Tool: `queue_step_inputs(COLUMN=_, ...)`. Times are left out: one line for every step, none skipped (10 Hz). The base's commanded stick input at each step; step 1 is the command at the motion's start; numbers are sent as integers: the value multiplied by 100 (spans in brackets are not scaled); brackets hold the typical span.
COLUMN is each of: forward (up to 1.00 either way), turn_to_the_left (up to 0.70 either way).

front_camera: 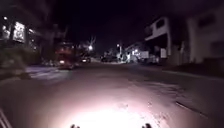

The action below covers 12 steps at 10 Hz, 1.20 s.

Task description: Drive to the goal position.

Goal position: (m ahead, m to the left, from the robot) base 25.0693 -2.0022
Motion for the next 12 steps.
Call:
queue_step_inputs(forward=85, turn_to_the_left=0)
queue_step_inputs(forward=85, turn_to_the_left=0)
queue_step_inputs(forward=85, turn_to_the_left=0)
queue_step_inputs(forward=85, turn_to_the_left=0)
queue_step_inputs(forward=85, turn_to_the_left=0)
queue_step_inputs(forward=85, turn_to_the_left=0)
queue_step_inputs(forward=85, turn_to_the_left=-2)
queue_step_inputs(forward=85, turn_to_the_left=-10)
queue_step_inputs(forward=85, turn_to_the_left=-33)
queue_step_inputs(forward=85, turn_to_the_left=-14)
queue_step_inputs(forward=85, turn_to_the_left=0)
queue_step_inputs(forward=85, turn_to_the_left=0)
